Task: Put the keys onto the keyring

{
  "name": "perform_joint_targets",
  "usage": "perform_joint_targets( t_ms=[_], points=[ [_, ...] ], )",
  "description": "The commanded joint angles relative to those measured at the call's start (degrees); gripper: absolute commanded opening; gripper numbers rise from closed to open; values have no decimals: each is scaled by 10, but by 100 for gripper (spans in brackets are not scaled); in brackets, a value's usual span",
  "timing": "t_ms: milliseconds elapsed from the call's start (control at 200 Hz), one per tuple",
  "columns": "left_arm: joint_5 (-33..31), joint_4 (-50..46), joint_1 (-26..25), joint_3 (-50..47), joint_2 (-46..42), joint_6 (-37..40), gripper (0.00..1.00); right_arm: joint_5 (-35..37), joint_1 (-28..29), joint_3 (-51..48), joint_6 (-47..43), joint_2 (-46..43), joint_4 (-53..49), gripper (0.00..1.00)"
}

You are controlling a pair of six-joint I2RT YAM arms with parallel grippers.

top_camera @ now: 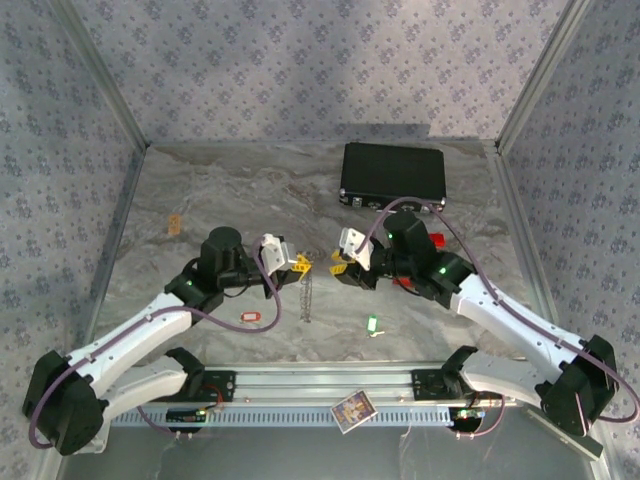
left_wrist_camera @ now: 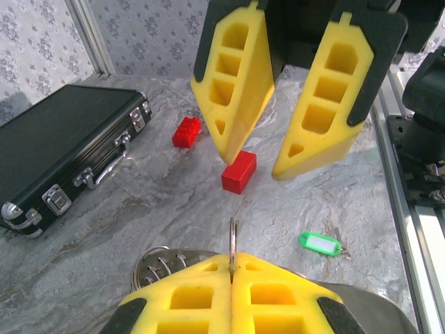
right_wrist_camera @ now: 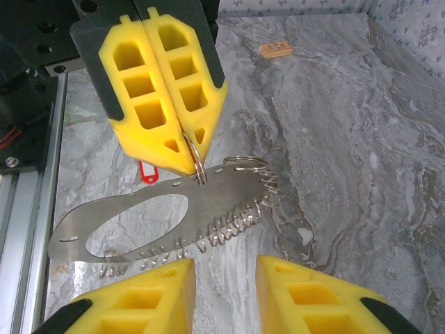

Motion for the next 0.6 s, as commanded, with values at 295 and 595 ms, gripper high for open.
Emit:
perform_joint_targets(
  t_ms=[295, 595],
  points=[
    [40, 59, -8, -14, -17, -5, 0, -24, 42, 5, 3, 37, 68, 28],
    [43, 51, -15, -10, -14, 7, 0, 2, 56, 12, 7, 50, 92, 22]
  ],
)
